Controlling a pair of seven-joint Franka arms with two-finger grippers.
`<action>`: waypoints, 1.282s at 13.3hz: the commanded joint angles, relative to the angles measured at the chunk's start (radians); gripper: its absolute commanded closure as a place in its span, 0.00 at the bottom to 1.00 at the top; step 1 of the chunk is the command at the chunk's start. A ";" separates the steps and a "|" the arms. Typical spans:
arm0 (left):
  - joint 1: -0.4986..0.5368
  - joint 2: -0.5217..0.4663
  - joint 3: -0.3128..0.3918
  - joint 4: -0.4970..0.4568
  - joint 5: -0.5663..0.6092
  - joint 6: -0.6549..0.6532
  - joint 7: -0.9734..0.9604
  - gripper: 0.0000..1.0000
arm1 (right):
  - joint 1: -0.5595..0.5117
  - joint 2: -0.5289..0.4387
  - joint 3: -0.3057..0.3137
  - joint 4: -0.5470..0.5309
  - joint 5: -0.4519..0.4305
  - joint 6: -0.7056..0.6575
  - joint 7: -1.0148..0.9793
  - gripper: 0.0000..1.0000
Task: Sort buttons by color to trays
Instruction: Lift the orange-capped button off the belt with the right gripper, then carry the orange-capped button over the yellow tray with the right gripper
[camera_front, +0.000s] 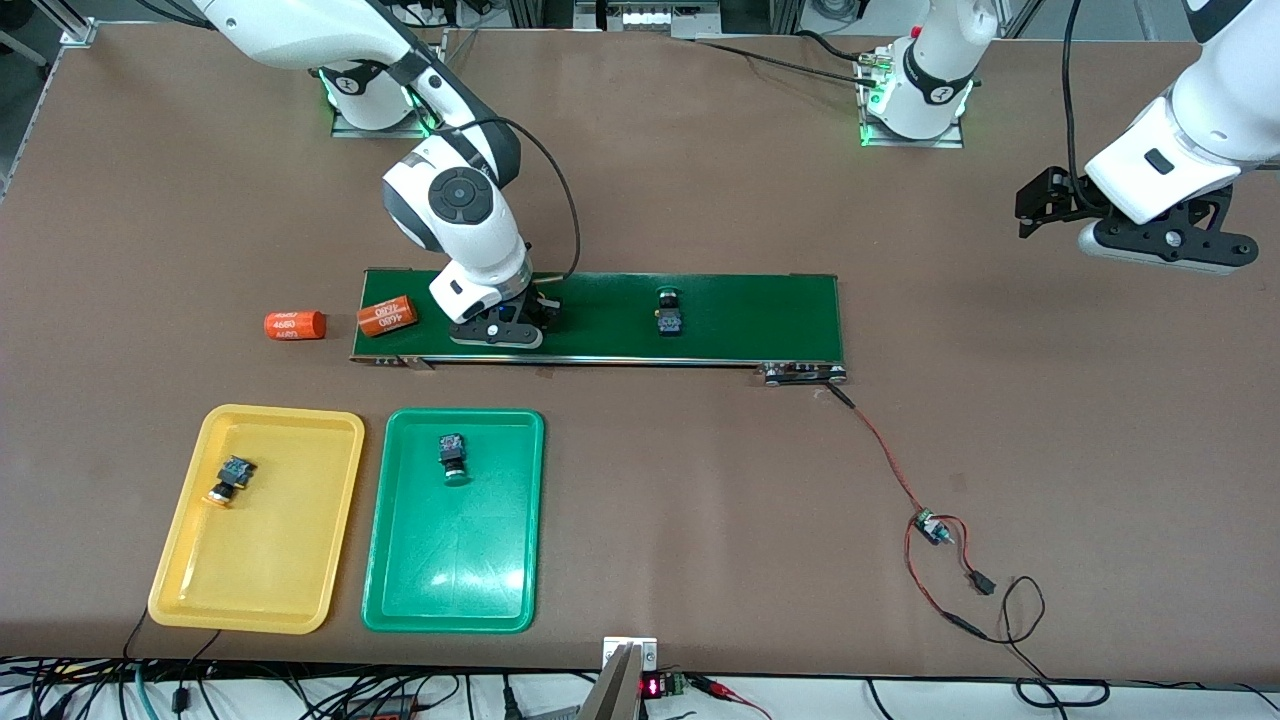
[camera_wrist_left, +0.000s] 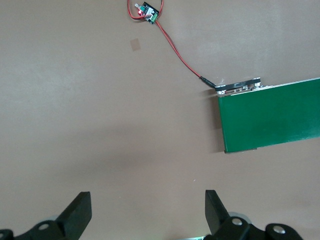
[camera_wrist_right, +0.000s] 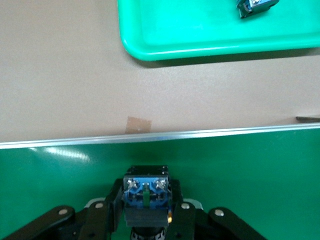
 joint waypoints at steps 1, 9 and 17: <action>-0.006 0.012 0.003 0.031 -0.010 -0.026 -0.007 0.00 | -0.007 0.002 -0.039 0.066 -0.009 -0.023 -0.049 0.85; -0.005 0.012 0.003 0.031 -0.010 -0.027 -0.007 0.00 | -0.130 -0.004 -0.086 0.425 0.193 -0.437 -0.592 0.85; -0.002 0.011 0.003 0.029 -0.012 -0.027 -0.007 0.00 | -0.205 0.086 -0.258 0.523 0.244 -0.440 -1.101 0.85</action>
